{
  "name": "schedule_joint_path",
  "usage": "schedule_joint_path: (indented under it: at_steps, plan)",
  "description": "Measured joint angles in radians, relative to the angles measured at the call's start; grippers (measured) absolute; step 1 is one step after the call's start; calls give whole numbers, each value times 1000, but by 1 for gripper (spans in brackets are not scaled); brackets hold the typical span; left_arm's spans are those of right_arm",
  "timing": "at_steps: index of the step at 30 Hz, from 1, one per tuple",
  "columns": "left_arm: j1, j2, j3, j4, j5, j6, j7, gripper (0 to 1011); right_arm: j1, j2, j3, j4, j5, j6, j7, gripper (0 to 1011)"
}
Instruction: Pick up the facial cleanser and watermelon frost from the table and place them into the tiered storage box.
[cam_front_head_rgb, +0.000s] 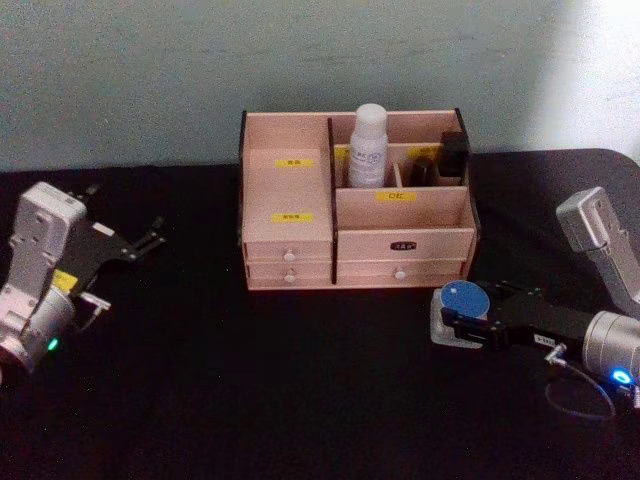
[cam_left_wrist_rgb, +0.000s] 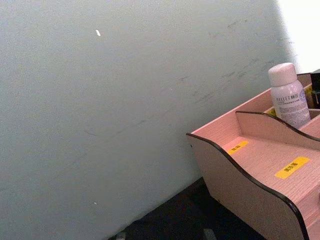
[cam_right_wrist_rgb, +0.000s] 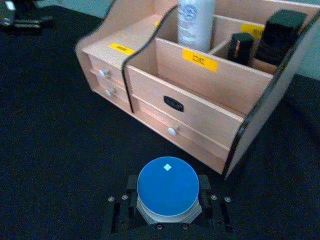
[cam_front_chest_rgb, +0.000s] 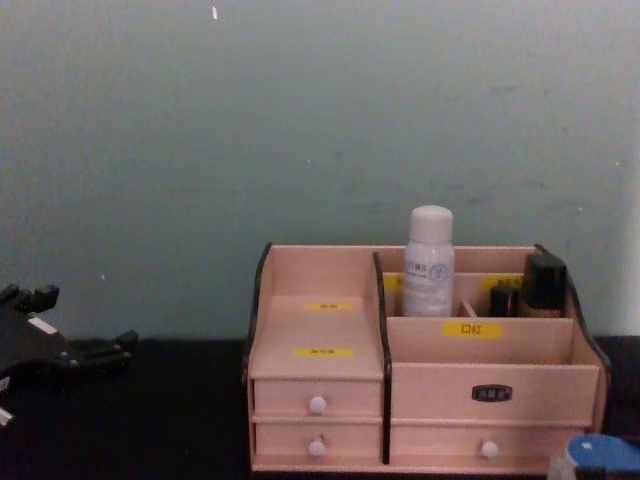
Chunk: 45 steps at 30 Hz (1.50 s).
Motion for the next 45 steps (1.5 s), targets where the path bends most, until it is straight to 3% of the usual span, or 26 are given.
schedule_joint_path:
  at_steps: [9,20,31,45]
  plan:
    - [0,0,0,0,0,0,0,1001,22,19,-16,-27,29,-4,47,723]
    - [0,0,0,0,0,0,0,1001,112,5,-72,-22,40,-36,97,723]
    - [0,0,0,0,0,0,0,1001,220,-54,-146,7,43,-54,114,723]
    - [0,0,0,0,0,0,0,1001,370,-135,-238,110,1,-33,131,723]
